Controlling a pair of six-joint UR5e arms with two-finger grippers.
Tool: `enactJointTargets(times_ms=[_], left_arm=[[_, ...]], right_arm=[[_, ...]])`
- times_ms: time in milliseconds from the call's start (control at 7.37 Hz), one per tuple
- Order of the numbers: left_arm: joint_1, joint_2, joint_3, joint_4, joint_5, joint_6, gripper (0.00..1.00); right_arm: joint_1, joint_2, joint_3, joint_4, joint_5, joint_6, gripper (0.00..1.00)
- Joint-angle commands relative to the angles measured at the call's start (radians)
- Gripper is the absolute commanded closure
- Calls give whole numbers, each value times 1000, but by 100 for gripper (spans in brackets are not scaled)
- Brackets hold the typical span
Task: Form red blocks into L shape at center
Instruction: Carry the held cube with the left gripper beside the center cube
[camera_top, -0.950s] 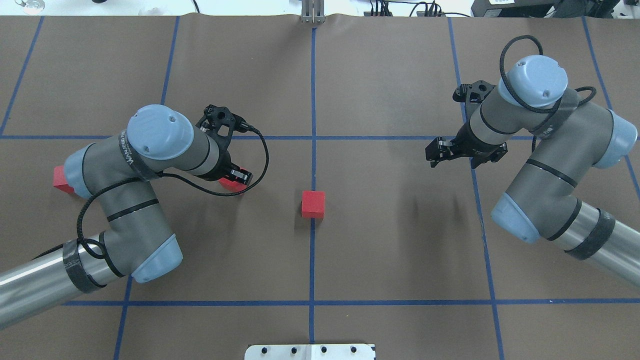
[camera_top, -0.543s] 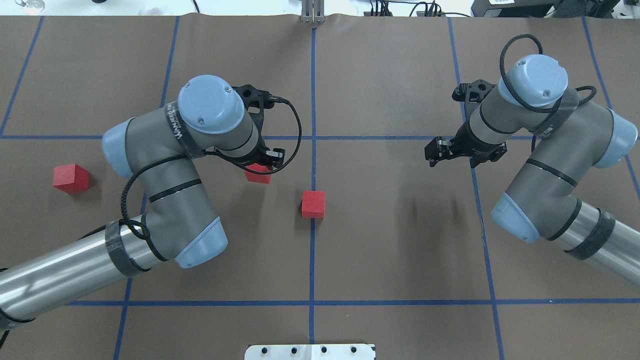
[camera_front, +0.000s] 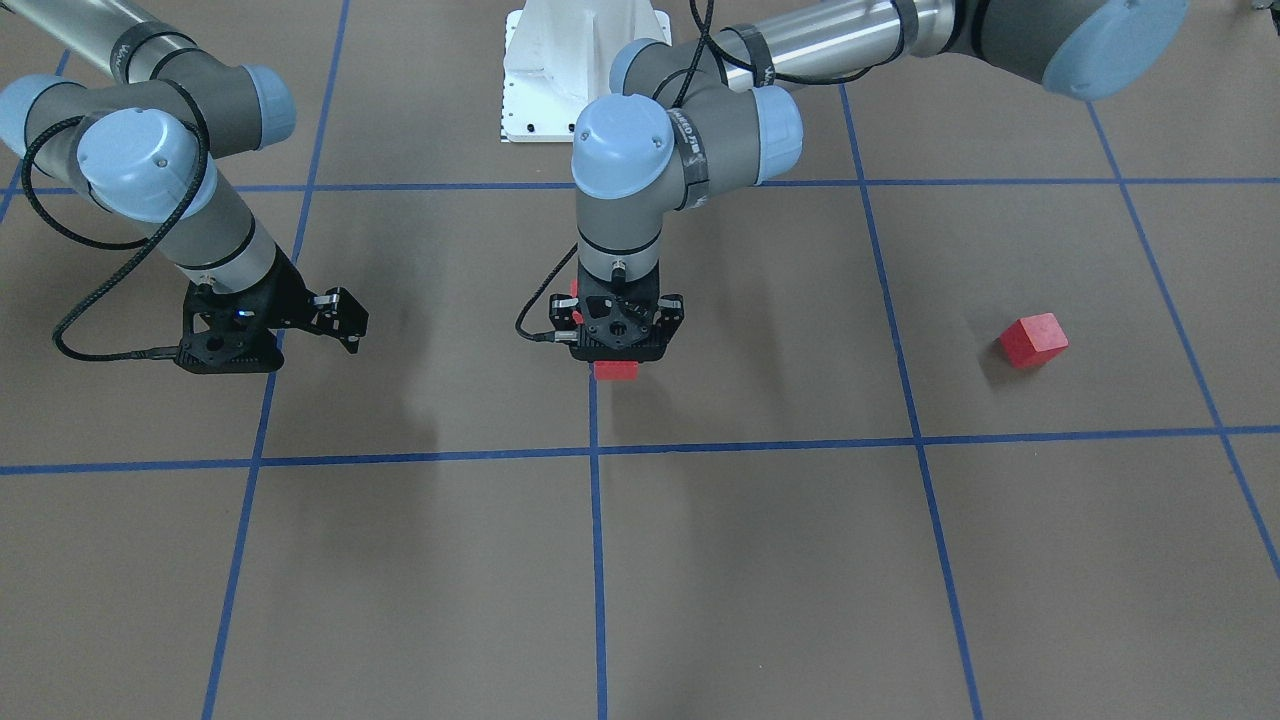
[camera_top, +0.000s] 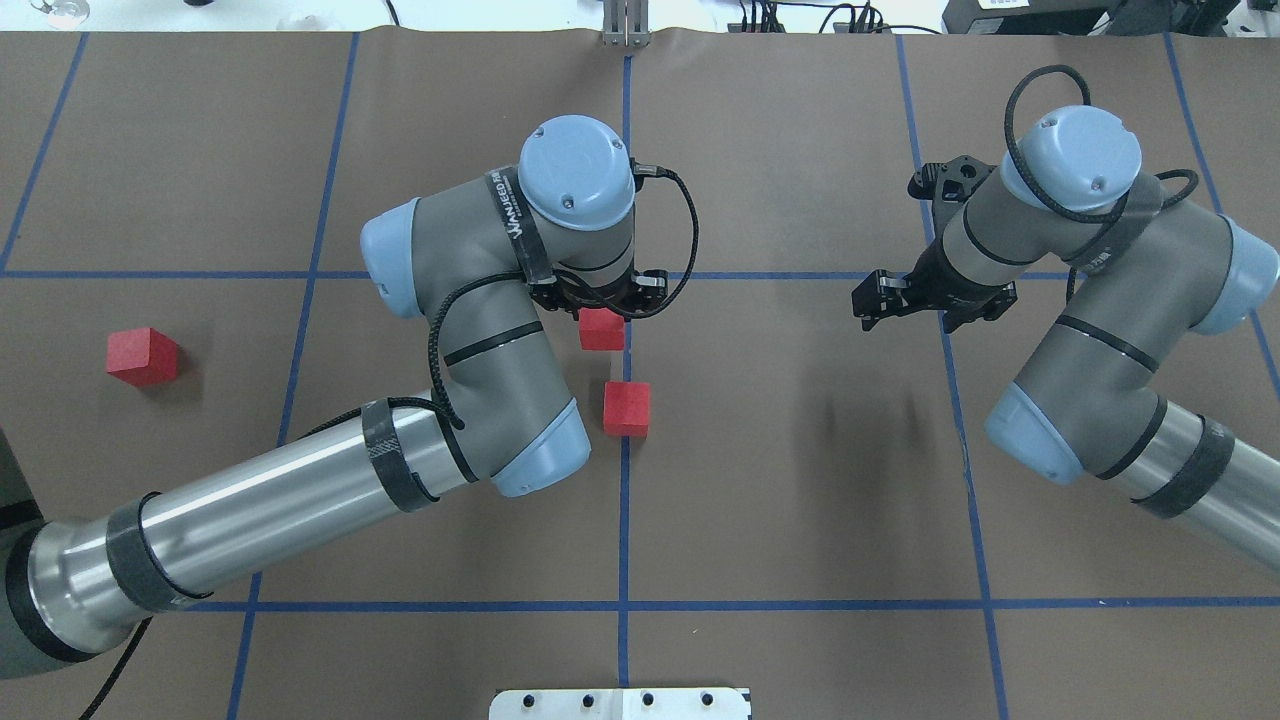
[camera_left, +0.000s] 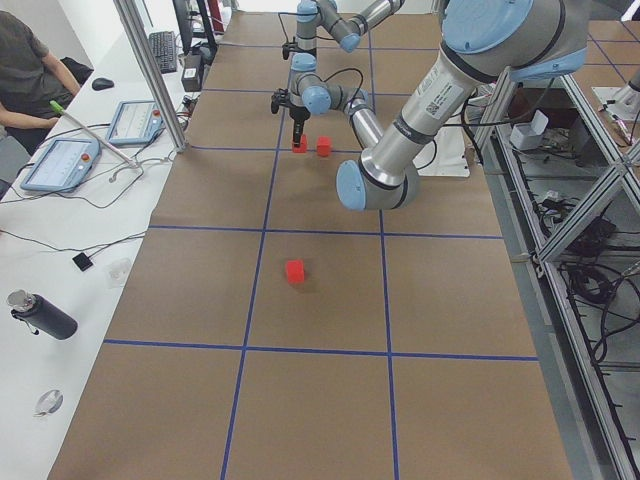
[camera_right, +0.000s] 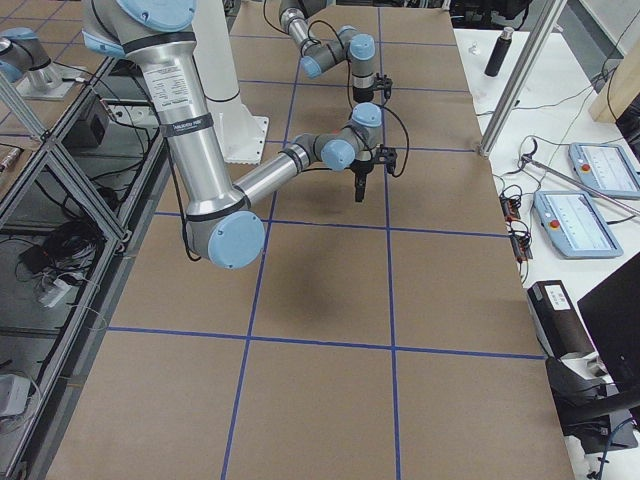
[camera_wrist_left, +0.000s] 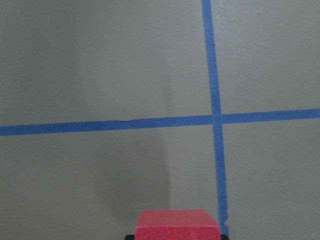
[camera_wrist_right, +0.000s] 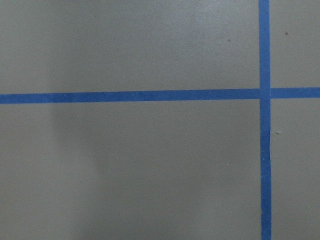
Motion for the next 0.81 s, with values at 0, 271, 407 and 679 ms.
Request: enactJointTargets(times_ms=[0,271,407,679], left_arm=[[35,-15,21,0,2,-36,100],[46,-11,20,0,16,-36,100],[52,-11,18,0,24,-36,100],[54,-9,15,0,24,-33,100]], right_arm=[[0,0,0,0,0,1,0],[0,-2,1,0,-6,1,0],[0,0,1,0,-8,1,0],[0,-2,0,0,-8,1,0]])
